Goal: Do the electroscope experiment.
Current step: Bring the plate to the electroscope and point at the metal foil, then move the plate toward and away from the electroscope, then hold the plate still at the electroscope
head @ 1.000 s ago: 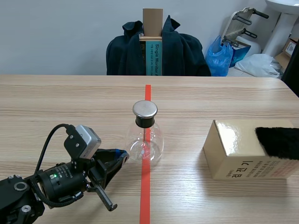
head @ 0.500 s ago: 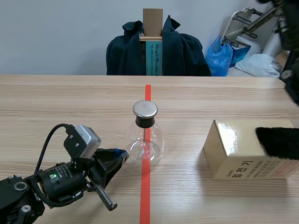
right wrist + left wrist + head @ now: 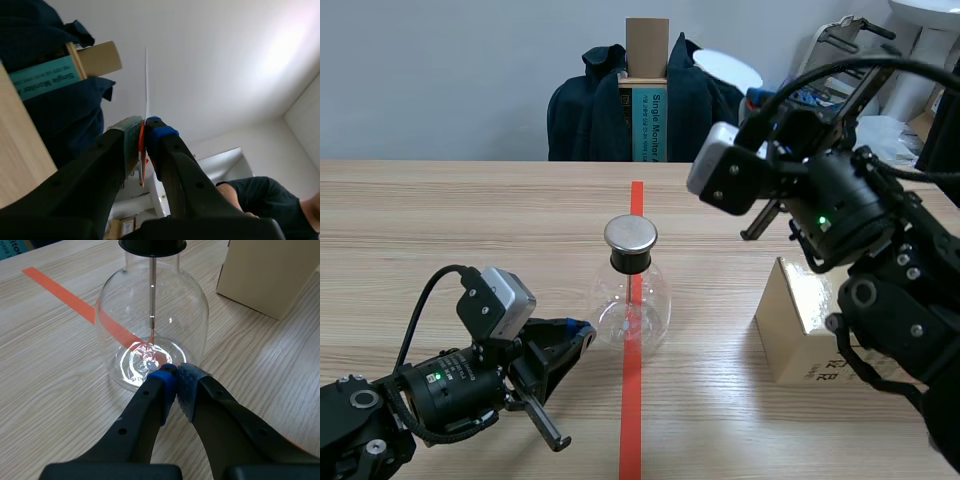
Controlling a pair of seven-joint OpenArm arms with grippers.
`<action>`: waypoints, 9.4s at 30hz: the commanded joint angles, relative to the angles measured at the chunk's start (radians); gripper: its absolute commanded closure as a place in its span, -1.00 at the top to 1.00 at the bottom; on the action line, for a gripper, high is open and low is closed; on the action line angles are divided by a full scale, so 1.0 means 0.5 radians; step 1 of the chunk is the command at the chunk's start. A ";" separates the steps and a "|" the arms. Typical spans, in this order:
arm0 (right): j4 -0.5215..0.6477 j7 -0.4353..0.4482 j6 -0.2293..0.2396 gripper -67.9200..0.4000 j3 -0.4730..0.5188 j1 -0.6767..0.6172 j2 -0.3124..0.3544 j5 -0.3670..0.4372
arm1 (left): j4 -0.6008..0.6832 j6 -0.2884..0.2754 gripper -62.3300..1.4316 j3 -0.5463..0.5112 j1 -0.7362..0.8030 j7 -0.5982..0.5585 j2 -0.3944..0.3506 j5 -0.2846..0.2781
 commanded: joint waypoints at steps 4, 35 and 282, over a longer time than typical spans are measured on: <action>-0.013 0.088 -0.030 -0.97 -0.010 -0.047 0.027 -0.058 | 0.029 -0.002 -0.86 -0.005 -0.012 -0.027 -0.002 -0.021; -0.108 0.269 -0.022 -0.97 -0.011 -0.256 0.028 -0.478 | 0.029 0.095 -0.86 -0.005 -0.012 -0.012 -0.002 -0.043; -0.107 0.638 -0.133 -0.97 0.010 -0.327 0.037 -0.606 | 0.029 0.095 -0.86 -0.005 -0.012 -0.013 -0.001 -0.081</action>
